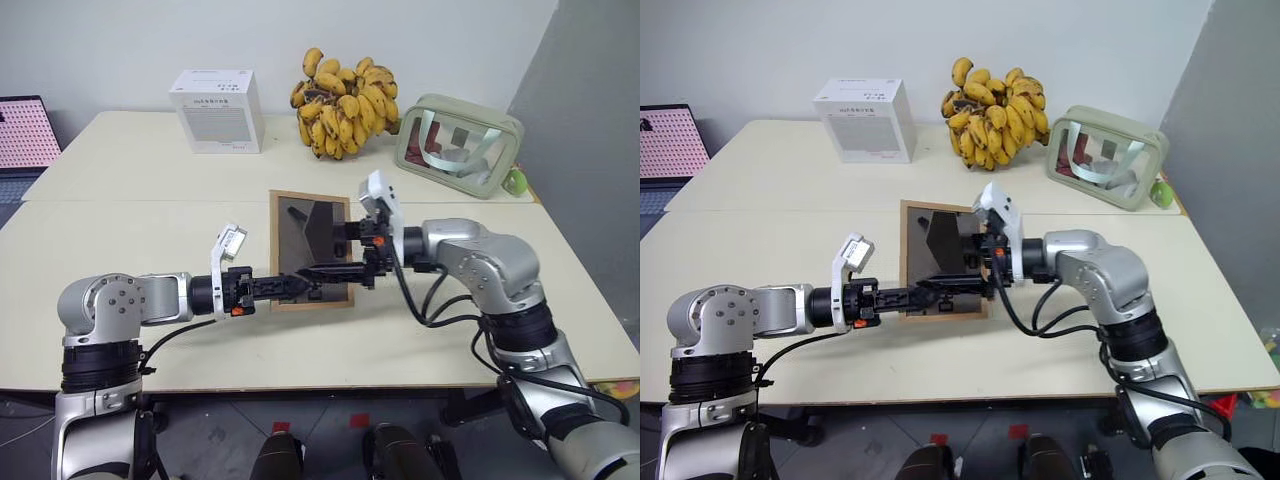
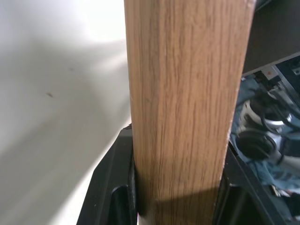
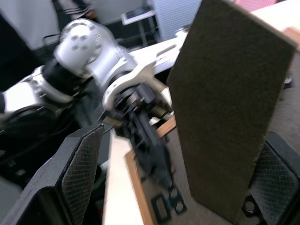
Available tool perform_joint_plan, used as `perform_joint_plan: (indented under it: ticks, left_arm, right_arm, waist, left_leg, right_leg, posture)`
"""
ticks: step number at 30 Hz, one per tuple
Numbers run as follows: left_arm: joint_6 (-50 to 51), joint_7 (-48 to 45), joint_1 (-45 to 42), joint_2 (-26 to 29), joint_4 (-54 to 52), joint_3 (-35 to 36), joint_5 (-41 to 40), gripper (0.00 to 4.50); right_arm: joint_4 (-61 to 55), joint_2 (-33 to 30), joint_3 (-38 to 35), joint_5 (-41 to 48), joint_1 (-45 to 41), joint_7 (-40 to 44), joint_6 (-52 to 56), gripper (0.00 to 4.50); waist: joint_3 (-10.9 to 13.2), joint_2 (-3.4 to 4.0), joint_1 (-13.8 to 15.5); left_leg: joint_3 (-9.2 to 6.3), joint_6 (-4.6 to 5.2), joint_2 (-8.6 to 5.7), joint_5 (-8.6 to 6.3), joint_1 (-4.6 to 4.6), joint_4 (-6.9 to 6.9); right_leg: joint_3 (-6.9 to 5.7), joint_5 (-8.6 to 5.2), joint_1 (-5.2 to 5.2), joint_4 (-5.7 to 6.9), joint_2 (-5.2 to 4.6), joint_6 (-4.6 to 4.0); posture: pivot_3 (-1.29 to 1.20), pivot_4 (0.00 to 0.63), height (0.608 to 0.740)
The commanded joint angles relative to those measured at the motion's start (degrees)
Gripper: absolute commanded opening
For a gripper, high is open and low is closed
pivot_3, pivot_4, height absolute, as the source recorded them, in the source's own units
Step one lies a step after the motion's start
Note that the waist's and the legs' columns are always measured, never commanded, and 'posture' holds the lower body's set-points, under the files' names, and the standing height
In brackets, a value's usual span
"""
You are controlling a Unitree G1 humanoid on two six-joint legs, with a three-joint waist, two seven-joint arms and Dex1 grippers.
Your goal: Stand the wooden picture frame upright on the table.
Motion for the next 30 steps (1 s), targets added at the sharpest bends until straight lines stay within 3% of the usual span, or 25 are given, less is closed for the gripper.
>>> perform_joint_plan:
  ticks: [1,4,6,8,10,12,14,17,23,30]
  left_arm:
    - [0.8,-0.3,0.3,1.4,-1.3,1.3,-1.7,1.30]
    - [3.7,0.7,-0.4,0.8,-0.3,2.4,-2.8,1.30]
    - [5.0,1.1,-0.2,1.2,1.2,2.3,-5.7,1.30]
    - [5.4,3.0,-0.6,2.2,4.9,1.7,-11.4,1.30]
    - [5.4,5.0,-0.8,3.8,7.5,0.1,-17.0,1.30]
    - [5.4,7.0,-1.0,5.3,8.7,-1.9,-21.1,1.30]
    - [5.4,9.9,-1.8,5.5,10.9,-2.6,-25.3,1.30]
    - [5.4,13.5,-2.0,5.4,10.8,-3.8,-29.0,1.30]
    - [5.4,19.8,-1.9,4.9,11.5,-5.1,-36.8,1.30]
    - [3.6,25.3,-1.0,5.0,12.0,-6.6,-43.8,1.30]
  right_arm:
    - [-2.0,-5.8,-4.1,1.1,1.4,2.4,-1.8,4.43]
    - [-1.1,-13.0,-5.5,-1.8,4.8,6.5,-8.9,4.43]
    - [1.1,-15.4,-7.3,-7.0,8.2,7.2,-22.4,4.43]
    - [7.3,-18.0,-6.3,-19.4,12.1,6.1,-52.3,4.43]
    - [16.6,-19.2,-4.3,-31.7,12.3,-0.1,-80.3,4.43]
    - [25.6,-18.3,-3.4,-39.9,9.5,-6.4,-100.7,4.43]
    - [32.8,-17.8,-2.4,-51.2,5.9,-15.4,-114.1,4.43]
    - [40.1,-17.6,-0.3,-68.6,1.5,-30.7,-121.4,4.43]
    - [45.6,-15.9,7.4,-89.8,-5.0,-54.8,-120.9,4.43]
    - [46.0,-14.3,15.4,-99.2,-10.2,-72.7,-118.2,4.43]
  waist:
    - [0.0,0.00,0.0]
    - [0.0,-0.02,0.1]
    - [0.0,-0.03,0.3]
    - [0.0,-0.05,0.4]
    - [0.1,-0.10,0.4]
    - [0.1,-0.09,0.0]
    - [0.2,-0.09,-1.0]
    - [0.2,-0.12,-1.4]
    - [0.2,-0.12,-0.9]
    - [0.2,-0.13,-0.7]
  left_leg:
    - [0.00,0.00,0.00,0.00,0.00,0.00]
    - [0.03,0.00,-0.03,0.00,-0.02,0.00]
    - [0.04,0.00,-0.06,0.00,-0.04,0.00]
    - [0.05,0.01,-0.06,-0.01,-0.05,-0.01]
    - [0.09,0.01,-0.06,-0.01,-0.04,0.00]
    - [0.13,0.01,-0.06,-0.01,-0.02,0.01]
    - [0.22,0.01,-0.05,-0.01,0.04,0.00]
    - [0.28,-0.01,-0.05,0.00,0.13,0.02]
    - [0.22,-0.15,-0.08,0.08,0.12,0.01]
    - [0.17,-0.27,-0.11,0.16,0.11,0.02]
  right_leg:
    - [0.00,0.00,0.00,0.01,0.00,0.00]
    - [0.02,0.00,0.00,-0.04,0.00,0.00]
    - [0.02,0.00,0.01,-0.12,-0.02,0.02]
    - [0.02,-0.01,0.03,-0.19,-0.02,0.03]
    - [0.04,-0.01,0.03,-0.23,-0.02,0.08]
    - [0.07,0.00,0.02,-0.22,-0.02,0.10]
    - [0.18,0.02,0.01,-0.15,-0.02,0.13]
    - [0.28,0.04,0.00,0.00,-0.02,0.15]
    - [0.30,0.02,-0.05,0.13,-0.05,0.10]
    - [0.32,0.04,-0.07,0.20,-0.08,0.08]
  posture:
    - [0.00,0.150,0.740]
    - [0.00,0.150,0.740]
    - [0.00,0.150,0.740]
    - [0.00,0.150,0.740]
    - [0.00,0.150,0.740]
    - [0.00,0.150,0.740]
    - [0.00,0.150,0.740]
    - [0.00,0.150,0.740]
    - [0.00,0.150,0.740]
    - [0.00,0.150,0.740]
